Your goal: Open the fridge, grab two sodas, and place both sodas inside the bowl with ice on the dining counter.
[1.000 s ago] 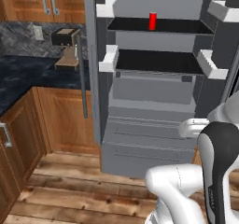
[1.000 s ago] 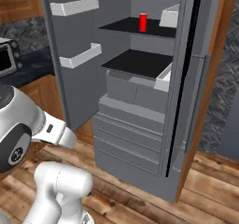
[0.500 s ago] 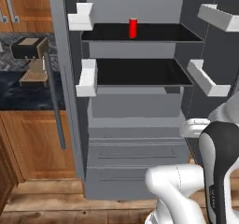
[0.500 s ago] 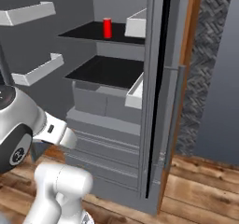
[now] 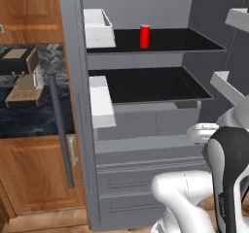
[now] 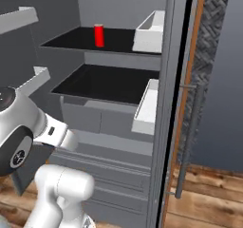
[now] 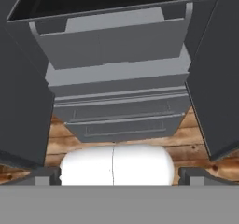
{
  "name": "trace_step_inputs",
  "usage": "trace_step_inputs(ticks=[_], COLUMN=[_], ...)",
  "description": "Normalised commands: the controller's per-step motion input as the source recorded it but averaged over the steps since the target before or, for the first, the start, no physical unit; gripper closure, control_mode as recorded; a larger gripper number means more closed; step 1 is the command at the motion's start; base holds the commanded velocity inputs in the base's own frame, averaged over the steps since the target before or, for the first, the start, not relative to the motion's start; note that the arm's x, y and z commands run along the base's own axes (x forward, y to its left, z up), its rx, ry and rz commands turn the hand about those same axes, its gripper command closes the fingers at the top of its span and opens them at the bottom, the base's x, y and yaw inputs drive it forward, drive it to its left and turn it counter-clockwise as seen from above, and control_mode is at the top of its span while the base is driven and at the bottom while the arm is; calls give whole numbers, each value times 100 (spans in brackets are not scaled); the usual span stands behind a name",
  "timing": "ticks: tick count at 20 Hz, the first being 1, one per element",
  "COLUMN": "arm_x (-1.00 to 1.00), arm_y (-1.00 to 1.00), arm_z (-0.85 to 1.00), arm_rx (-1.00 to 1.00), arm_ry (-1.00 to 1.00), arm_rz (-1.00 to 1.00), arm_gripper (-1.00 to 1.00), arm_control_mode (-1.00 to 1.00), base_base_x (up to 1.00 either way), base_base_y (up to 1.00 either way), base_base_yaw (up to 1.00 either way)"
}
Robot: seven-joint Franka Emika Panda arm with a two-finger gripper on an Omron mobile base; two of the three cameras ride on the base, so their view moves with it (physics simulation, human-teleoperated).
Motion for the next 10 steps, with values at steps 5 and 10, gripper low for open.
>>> trace_step_inputs(ticks=[5,10], arm_x=[0,0], arm_y=[0,0], arm_z=[0,0], arm_rx=[0,0], arm_ry=[0,0], arm_rz=[0,0], arm_gripper=[-100,-100], arm_control_mode=[100,100], base_base_x=[68,84], base_base_y=[23,-26], base_base_yaw=[-12,-4])
